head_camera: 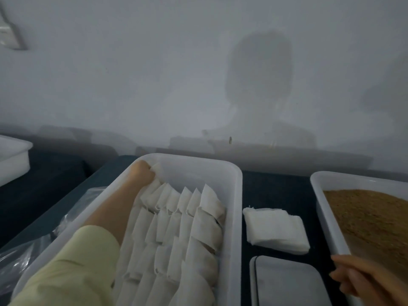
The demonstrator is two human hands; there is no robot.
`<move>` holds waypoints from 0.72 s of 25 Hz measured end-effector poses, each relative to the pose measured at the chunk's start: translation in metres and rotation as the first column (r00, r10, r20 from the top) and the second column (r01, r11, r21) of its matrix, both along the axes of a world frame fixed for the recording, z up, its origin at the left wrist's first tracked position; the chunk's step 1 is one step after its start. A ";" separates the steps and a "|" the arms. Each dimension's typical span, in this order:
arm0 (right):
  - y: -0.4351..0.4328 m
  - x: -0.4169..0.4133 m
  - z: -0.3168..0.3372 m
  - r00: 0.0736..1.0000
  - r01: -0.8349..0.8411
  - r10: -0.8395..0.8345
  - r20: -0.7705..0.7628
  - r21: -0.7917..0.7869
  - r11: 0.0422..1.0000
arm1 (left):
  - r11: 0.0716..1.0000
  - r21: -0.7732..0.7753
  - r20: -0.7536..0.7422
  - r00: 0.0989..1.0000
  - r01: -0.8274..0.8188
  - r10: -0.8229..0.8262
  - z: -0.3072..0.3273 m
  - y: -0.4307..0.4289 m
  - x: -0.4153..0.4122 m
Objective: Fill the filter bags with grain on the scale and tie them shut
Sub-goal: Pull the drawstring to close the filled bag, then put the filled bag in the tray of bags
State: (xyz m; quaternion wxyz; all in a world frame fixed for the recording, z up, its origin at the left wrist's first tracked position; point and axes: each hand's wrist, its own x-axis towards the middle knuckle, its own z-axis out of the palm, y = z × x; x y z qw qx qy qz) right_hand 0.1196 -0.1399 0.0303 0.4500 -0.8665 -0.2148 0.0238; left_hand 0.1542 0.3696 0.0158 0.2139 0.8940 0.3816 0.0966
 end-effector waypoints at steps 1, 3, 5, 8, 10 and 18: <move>-0.001 0.008 0.004 0.990 0.006 0.005 -0.144 0.073 0.997 | 0.999 0.006 -0.059 0.997 -0.046 0.047 0.000 0.002 0.003; 0.008 0.015 0.004 0.993 0.019 -0.009 -0.119 0.082 0.996 | 0.994 0.065 -0.173 0.981 -0.083 0.093 0.003 0.004 0.007; 0.021 0.008 0.008 0.991 0.132 -0.132 -0.006 0.083 0.988 | 0.991 0.134 -0.316 0.947 -0.013 0.055 0.007 0.000 0.008; 0.020 -0.014 0.009 0.983 0.121 -0.137 0.120 0.130 0.984 | 0.979 0.205 -0.228 0.973 0.003 0.045 0.006 -0.009 0.009; 0.018 -0.020 0.010 0.987 0.095 -0.110 0.119 0.127 0.987 | 0.963 0.270 -0.142 0.988 -0.012 0.052 0.013 -0.025 0.005; 0.012 -0.024 0.012 0.971 0.097 -0.106 0.213 0.055 0.994 | 0.504 0.701 -0.166 0.803 0.505 -0.573 0.061 -0.210 0.017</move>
